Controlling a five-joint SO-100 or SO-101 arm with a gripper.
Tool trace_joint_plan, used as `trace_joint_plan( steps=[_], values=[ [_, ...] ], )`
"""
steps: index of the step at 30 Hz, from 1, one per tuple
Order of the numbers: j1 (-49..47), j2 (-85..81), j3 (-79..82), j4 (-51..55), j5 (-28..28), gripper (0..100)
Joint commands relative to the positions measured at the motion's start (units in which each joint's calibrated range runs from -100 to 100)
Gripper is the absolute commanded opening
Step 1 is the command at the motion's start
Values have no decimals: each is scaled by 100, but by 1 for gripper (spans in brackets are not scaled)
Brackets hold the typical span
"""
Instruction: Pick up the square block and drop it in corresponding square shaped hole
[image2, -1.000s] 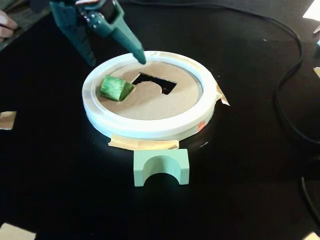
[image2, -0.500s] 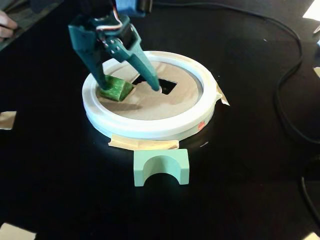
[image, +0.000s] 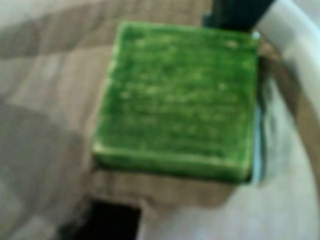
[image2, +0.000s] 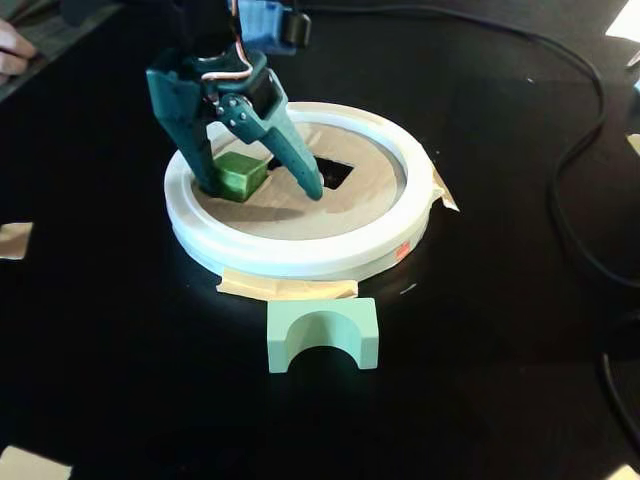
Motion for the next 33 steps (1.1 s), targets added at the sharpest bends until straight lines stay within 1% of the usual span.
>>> trace_joint_plan(
  steps=[1,7,17,21,27,28,32,33],
  values=[
    [-129,-143,-341,-86,39,93],
    [-91,-788,-378,476,49,93],
    [570,-2310,-278,2092,49,93],
    [1070,-2803,-68,2724,117,93],
    [2443,-4800,1398,2624,708,93],
    [2967,-5481,1945,2343,928,93],
    [3866,-6779,3211,1600,1426,93],
    [4166,-7317,3803,1289,1626,93]
  ],
)
